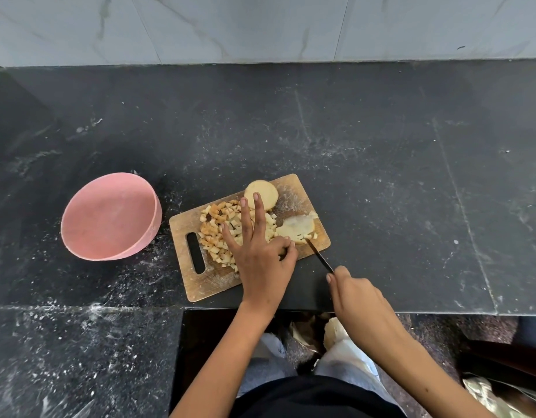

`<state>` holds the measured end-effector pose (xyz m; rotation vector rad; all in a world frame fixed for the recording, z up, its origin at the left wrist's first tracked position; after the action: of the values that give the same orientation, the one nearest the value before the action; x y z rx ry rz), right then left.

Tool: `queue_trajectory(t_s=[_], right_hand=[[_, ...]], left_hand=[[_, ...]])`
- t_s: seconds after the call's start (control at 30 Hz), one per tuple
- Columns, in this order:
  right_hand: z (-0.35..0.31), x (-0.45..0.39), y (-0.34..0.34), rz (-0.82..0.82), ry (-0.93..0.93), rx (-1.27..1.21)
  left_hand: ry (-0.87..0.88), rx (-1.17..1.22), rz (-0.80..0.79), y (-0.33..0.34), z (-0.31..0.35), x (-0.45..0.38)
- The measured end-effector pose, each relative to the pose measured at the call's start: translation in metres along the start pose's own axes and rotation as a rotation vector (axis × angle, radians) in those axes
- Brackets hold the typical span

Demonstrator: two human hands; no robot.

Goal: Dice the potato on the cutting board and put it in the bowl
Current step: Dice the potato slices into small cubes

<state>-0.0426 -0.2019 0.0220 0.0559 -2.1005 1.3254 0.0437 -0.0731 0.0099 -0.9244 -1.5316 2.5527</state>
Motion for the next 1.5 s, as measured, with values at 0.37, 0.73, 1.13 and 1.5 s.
queue_trajectory(t_s=[0.37,0.73,1.13,1.5], right_hand=[[-0.034,-0.042,0.004,0.019,-0.015,-0.009],[-0.027,-0.03,0.012,-0.009,0.01,0.095],[0.006,0.004,0.018,-0.032,0.011,0.024],[-0.03,-0.031,0.002,0.031,-0.078,-0.046]], left_hand=[[-0.037,0.03,-0.011,-0.001,-0.004,0.004],[-0.039,0.011,0.006,0.004,-0.008,0.006],[-0.017,0.024,0.019,0.004,-0.008,0.005],[-0.095,0.07,-0.008,-0.004,-0.011,0.007]])
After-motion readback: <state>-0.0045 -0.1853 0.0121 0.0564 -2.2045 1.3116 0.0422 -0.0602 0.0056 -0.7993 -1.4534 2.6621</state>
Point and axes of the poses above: each hand's wrist, its own x-axis away from the middle knuckle, its own y-axis out of the palm, z = x × y, the point moved 6 cm from there along -x, towards the middle knuckle, and after that the axes turned 9 degrees about y, right-handed, at the moved point
